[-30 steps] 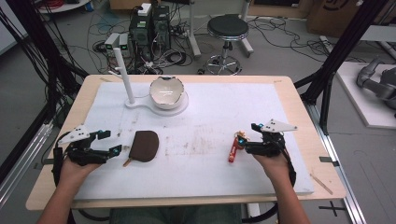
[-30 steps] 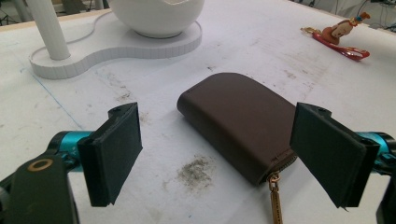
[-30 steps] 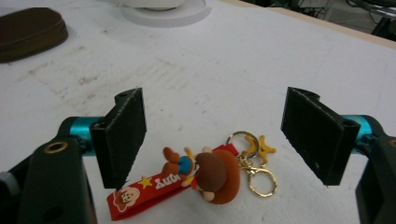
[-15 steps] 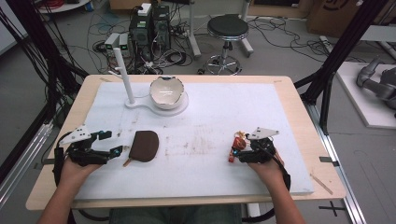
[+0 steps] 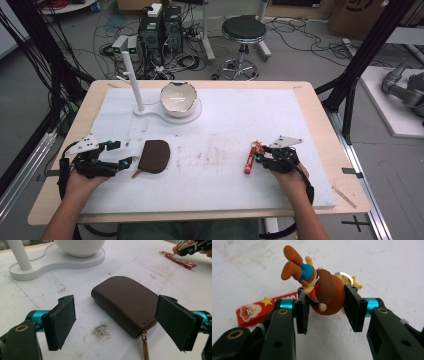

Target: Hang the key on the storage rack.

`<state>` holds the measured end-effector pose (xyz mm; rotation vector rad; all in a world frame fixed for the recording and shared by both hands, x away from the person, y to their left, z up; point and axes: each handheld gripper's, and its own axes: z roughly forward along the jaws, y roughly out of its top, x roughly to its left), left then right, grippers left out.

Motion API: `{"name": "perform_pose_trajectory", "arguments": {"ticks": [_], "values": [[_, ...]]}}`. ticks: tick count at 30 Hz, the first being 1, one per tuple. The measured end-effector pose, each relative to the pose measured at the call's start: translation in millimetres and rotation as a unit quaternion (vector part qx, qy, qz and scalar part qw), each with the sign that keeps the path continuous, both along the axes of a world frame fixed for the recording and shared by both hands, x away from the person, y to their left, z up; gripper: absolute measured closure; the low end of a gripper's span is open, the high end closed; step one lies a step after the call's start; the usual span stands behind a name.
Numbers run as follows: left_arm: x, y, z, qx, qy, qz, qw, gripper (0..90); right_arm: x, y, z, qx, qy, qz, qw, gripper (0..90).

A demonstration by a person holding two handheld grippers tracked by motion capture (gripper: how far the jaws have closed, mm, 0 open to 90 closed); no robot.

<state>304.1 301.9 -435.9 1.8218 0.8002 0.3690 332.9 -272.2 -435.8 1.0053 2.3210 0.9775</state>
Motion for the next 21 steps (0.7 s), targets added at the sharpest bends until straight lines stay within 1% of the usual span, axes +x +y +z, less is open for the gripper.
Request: {"name": "perform_pose_trajectory", "arguments": {"ticks": [1, 2, 3, 7, 13, 18, 20, 21], "values": [[0.1, 0.2, -0.2, -0.001, 0.001, 0.001, 1.0, 16.6, -1.0, -0.4, 2.6, 0.007, -0.001, 0.0, 1.0, 58.6], [0.3, 0.3, -0.5, 0.0, 0.001, 0.001, 1.0, 16.6, -2.1, -0.2, 7.6, 0.012, -0.009, -0.001, 0.9999, 58.6], [0.3, 0.3, -0.5, 0.0, 0.001, 0.001, 1.0, 16.6, -2.1, -0.2, 7.6, 0.012, -0.009, -0.001, 0.9999, 58.6], [0.0, 0.8, 0.2, -0.001, 0.0, 0.003, 1.0, 16.6, -3.2, 1.7, 24.9, 0.038, -0.026, 0.0, 0.9989, 58.6], [-0.3, 2.2, 0.3, -0.004, 0.0, 0.007, 1.0, 16.6, -2.2, 11.0, 54.2, 0.066, -0.054, 0.021, 0.9962, 58.7], [-0.7, 3.8, 0.9, -0.006, -0.001, 0.008, 0.9999, 16.6, 0.7, 23.7, 74.6, 0.073, -0.07, 0.043, 0.994, 58.6], [-1.1, 4.3, 1.3, -0.007, -0.002, 0.009, 0.9999, 16.5, 4.3, 32.1, 84.5, 0.071, -0.076, 0.054, 0.9931, 58.7], [-1.2, 4.7, 1.6, -0.007, -0.003, 0.009, 0.9999, 16.5, 4.3, 32.1, 84.5, 0.071, -0.076, 0.054, 0.9931, 58.7]]}}
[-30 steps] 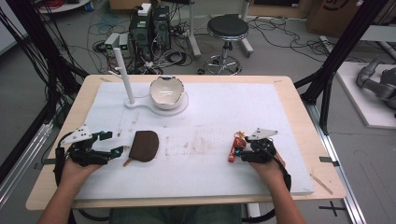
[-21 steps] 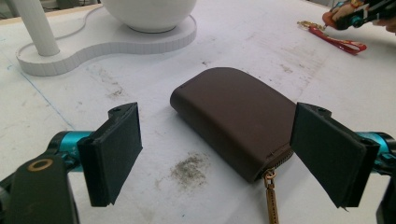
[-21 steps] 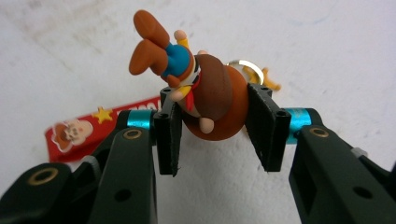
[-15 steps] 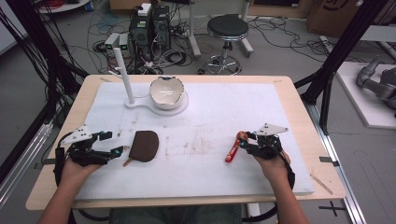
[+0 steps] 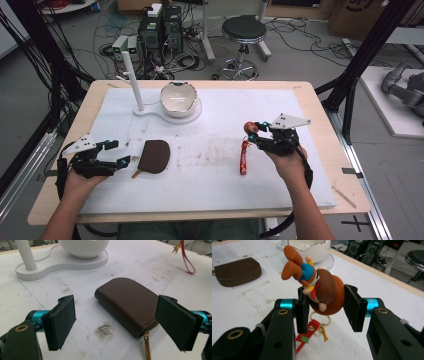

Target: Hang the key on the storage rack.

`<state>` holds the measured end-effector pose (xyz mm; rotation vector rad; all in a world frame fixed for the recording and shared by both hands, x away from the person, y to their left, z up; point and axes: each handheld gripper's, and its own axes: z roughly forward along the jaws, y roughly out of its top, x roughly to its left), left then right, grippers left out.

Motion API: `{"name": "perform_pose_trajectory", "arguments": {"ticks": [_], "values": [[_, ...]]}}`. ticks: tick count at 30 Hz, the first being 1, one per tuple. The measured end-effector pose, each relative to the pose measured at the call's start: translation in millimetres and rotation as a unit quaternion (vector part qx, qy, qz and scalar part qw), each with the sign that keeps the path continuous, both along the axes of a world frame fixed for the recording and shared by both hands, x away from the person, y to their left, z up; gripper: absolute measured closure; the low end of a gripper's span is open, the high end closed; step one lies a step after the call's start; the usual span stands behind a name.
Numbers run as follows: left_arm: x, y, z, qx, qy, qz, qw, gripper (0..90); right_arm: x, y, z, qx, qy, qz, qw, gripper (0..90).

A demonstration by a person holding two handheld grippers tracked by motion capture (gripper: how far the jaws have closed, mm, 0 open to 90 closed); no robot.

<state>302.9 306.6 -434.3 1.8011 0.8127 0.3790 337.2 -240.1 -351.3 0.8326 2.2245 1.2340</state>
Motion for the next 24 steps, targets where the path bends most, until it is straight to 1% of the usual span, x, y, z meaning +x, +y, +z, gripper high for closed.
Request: {"name": "perform_pose_trajectory", "arguments": {"ticks": [1, 2, 3, 5, 7, 10, 11, 12, 13, 14, 15, 16, 19, 21, 24], "values": [[-0.2, 0.2, 0.3, -0.001, 0.0, 0.0, 1.0, 16.6, 2.8, 7.8, 7.8, 0.001, -0.005, 0.01, 0.9999, 58.6], [-0.5, 0.2, 0.5, -0.002, 0.0, 0.002, 1.0, 16.6, 2.8, 7.8, 7.8, 0.001, -0.005, 0.01, 0.9999, 58.6], [-0.6, 0.4, 0.6, -0.003, -0.001, 0.002, 1.0, 16.6, 3.8, 11.1, 11.3, 0.003, -0.004, 0.016, 0.9999, 58.7], [-0.9, 0.7, 1.0, -0.005, -0.001, 0.002, 1.0, 16.6, 7.9, 19.6, 20.4, 0.015, -0.007, 0.03, 0.9994, 58.7], [-1.2, 1.1, 1.5, -0.006, -0.003, 0.001, 1.0, 16.6, 9.3, 22.5, 23.4, 0.017, -0.007, 0.034, 0.9993, 58.6], [-2.2, 1.4, 1.6, -0.008, -0.003, 0.002, 1.0, 16.6, 14.0, 31.3, 31.0, 0.023, -0.007, 0.049, 0.9985, 58.7], [-2.3, 1.9, 1.6, -0.007, -0.003, 0.001, 1.0, 16.5, 17.0, 36.8, 35.7, 0.03, -0.007, 0.062, 0.9976, 58.7], [-2.8, 2.3, 1.4, -0.007, -0.003, 0.002, 1.0, 16.5, 17.0, 36.8, 35.7, 0.03, -0.007, 0.062, 0.9976, 58.7], [-3.2, 2.6, 1.3, -0.008, -0.002, 0.003, 1.0, 16.6, 21.6, 44.0, 41.9, 0.042, -0.009, 0.086, 0.9954, 58.7], [-3.3, 3.3, 1.3, -0.007, -0.004, 0.003, 1.0, 16.6, 21.6, 44.0, 41.9, 0.042, -0.009, 0.086, 0.9954, 58.7], [-3.6, 3.9, 1.4, -0.008, -0.003, 0.003, 1.0, 16.6, 25.9, 51.6, 47.0, 0.041, -0.009, 0.097, 0.9944, 58.6], [-3.8, 4.6, 1.5, -0.008, -0.004, 0.004, 1.0, 16.6, 25.9, 51.6, 47.0, 0.041, -0.009, 0.097, 0.9944, 58.6], [-4.7, 6.6, 1.5, -0.011, -0.003, 0.006, 0.9999, 16.6, 34.2, 62.8, 52.9, 0.039, -0.011, 0.113, 0.9927, 58.7], [-5.4, 7.6, 0.9, -0.019, -0.002, 0.006, 0.9998, 16.6, 40.1, 69.6, 56.1, 0.041, -0.01, 0.12, 0.9919, 58.6], [-6.1, 8.8, 0.7, -0.022, -0.001, 0.005, 0.9997, 16.6, 49.1, 78.7, 61.4, 0.046, -0.007, 0.132, 0.9901, 58.7]]}}
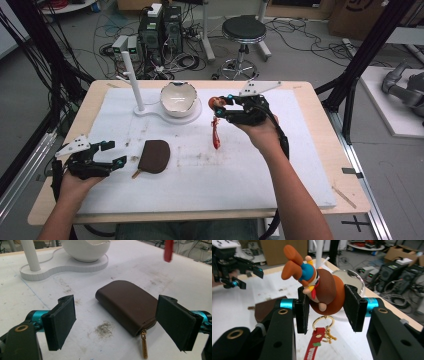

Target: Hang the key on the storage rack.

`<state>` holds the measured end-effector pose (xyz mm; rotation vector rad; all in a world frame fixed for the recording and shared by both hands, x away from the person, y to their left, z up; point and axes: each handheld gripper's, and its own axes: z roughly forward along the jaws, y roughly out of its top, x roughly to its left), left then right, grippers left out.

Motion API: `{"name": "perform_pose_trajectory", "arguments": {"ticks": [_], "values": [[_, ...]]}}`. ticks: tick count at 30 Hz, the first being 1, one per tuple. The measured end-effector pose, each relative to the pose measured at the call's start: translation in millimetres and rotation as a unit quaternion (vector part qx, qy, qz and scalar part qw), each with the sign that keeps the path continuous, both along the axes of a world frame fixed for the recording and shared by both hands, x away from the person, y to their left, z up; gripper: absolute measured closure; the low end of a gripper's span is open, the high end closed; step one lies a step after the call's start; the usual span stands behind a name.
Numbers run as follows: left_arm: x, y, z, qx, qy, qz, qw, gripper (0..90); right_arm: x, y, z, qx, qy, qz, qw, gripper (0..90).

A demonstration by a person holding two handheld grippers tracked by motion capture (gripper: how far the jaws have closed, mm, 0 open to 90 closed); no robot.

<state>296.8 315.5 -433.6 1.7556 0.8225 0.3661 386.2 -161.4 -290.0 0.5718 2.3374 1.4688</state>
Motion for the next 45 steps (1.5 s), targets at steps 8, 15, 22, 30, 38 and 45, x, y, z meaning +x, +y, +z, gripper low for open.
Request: {"name": "perform_pose_trajectory", "arguments": {"ticks": [8, 15, 22, 30, 38, 45], "values": [[-4.3, 3.6, 0.3, 0.0, -0.001, 0.005, 1.0, 16.6, 22.8, 33.6, 18.3, 0.0, -0.006, 0.022, 0.9997, 58.6], [-12.1, 7.5, 1.6, -0.001, -0.004, 0.007, 1.0, 16.6, 35.8, 71.6, 25.4, 0.005, -0.011, 0.049, 0.9987, 58.6], [-19.6, 8.4, 2.6, 0.002, -0.007, 0.006, 1.0, 16.6, 43.4, 98.7, 25.2, 0.006, -0.005, 0.067, 0.9978, 58.6], [-26.5, 9.1, 2.3, 0.005, -0.008, 0.006, 0.9999, 16.6, 55.0, 131.5, 27.5, 0.001, -0.004, 0.082, 0.9966, 58.6], [-34.2, 7.5, 2.8, 0.013, -0.01, 0.002, 0.9999, 16.6, 66.4, 162.4, 32.9, -0.006, -0.01, 0.089, 0.9959, 58.6], [-39.2, 11.9, 4.2, 0.011, -0.012, 0.007, 0.9998, 16.6, 75.6, 189.4, 38.7, -0.008, -0.011, 0.092, 0.9957, 58.6]]}}
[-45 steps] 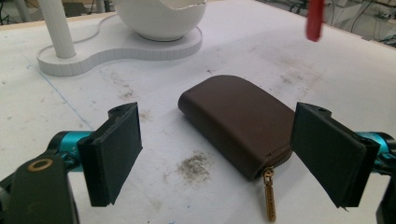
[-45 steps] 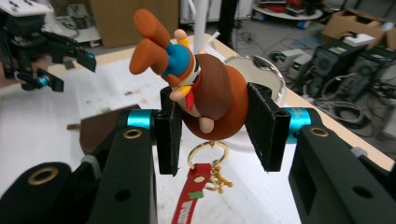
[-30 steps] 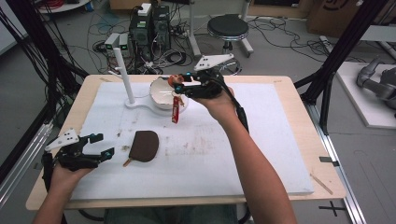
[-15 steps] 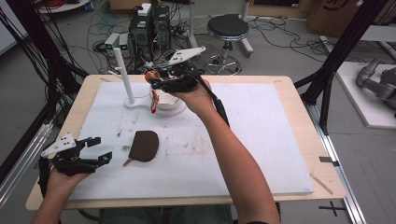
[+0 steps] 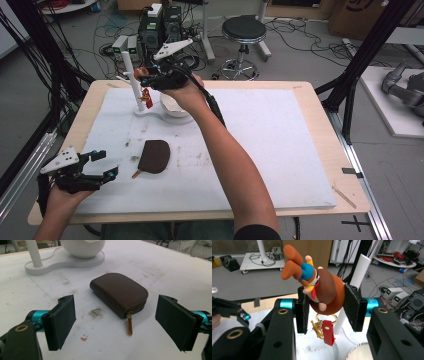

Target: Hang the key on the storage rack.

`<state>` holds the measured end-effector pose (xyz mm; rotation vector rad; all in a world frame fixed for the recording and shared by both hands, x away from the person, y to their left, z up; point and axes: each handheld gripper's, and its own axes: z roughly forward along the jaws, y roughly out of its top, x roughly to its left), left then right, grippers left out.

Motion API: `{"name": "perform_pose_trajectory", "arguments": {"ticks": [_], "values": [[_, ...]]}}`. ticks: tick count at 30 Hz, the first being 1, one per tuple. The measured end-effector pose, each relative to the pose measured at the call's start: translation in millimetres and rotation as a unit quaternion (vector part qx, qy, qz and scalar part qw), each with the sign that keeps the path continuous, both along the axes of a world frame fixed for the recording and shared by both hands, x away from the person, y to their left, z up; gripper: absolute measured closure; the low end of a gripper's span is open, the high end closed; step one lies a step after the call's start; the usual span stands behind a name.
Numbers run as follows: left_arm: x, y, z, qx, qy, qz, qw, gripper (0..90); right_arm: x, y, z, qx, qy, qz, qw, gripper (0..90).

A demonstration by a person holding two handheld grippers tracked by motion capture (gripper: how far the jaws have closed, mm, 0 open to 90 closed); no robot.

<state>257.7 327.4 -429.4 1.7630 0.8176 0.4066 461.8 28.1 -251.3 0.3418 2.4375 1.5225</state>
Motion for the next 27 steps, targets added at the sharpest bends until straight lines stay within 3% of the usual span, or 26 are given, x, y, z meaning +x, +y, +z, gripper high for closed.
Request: {"name": "perform_pose_trajectory", "arguments": {"ticks": [8, 18, 27], "values": [[-0.3, 3.8, 0.6, -0.003, -0.004, 0.01, 0.9999, 16.6, 11.1, 35.0, 11.1, -0.013, -0.013, -0.006, 0.9998, 58.6], [-0.9, 3.0, 1.2, -0.004, -0.005, 0.005, 1.0, 16.6, 25.4, 60.3, 20.9, -0.02, -0.022, -0.027, 0.9992, 58.6], [-2.2, 5.7, 1.3, -0.005, -0.005, 0.005, 1.0, 16.6, 32.2, 73.2, 14.3, -0.033, -0.017, -0.042, 0.9985, 58.6]]}}
